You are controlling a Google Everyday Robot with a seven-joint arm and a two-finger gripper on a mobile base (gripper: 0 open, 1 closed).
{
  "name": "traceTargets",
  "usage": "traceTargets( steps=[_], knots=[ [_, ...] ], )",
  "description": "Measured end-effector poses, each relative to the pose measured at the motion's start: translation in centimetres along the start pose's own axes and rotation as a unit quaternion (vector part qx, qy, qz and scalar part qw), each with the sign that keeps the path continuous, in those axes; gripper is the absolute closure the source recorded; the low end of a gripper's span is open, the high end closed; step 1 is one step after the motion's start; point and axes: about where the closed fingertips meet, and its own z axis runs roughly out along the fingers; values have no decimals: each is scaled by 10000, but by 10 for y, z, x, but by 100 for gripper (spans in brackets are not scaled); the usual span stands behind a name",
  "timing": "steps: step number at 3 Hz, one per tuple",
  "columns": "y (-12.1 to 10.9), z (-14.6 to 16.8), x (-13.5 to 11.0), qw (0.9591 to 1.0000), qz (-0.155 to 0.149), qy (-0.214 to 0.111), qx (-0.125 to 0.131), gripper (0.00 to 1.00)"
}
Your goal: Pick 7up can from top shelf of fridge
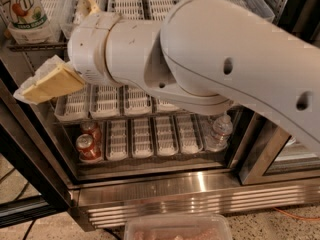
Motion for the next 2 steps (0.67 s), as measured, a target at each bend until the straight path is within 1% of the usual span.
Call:
traceTargets(
  steps=[1,2],
  knots=[
    [0,13,-6,9999,-124,-96,1,19],
    [-3,22,-6,9997,-114,-193,49,35]
  ],
)
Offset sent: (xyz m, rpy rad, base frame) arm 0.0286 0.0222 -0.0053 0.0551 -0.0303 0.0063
